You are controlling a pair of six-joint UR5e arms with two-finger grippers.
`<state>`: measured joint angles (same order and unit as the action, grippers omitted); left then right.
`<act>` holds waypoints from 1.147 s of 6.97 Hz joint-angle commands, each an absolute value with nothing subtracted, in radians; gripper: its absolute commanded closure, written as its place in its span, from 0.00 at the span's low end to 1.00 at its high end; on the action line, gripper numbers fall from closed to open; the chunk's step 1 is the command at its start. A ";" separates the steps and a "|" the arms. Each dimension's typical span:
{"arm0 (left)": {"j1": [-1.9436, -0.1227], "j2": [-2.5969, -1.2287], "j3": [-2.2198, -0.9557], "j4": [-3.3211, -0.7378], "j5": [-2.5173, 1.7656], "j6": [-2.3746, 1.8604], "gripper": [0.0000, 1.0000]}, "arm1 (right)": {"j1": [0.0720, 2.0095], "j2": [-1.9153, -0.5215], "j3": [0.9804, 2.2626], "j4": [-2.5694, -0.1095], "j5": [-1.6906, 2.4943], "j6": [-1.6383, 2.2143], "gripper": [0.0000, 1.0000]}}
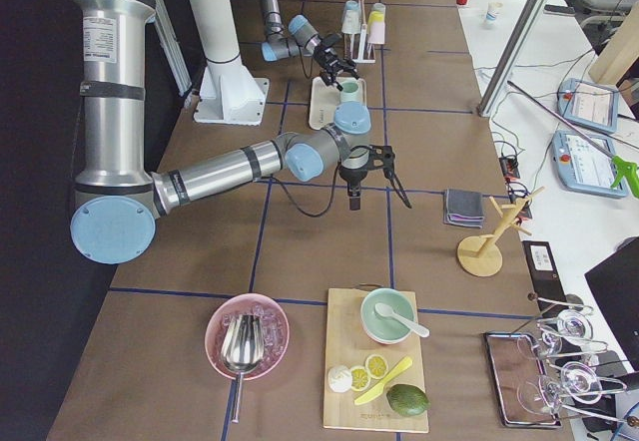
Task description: Pick up and place green cup on tray
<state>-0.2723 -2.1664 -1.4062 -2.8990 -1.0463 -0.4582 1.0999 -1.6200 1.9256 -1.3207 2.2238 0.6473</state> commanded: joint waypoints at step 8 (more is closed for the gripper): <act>-1.037 -1.950 -1.922 -1.961 -1.959 -0.490 0.00 | 1.230 -1.614 1.916 -1.325 2.322 0.592 0.00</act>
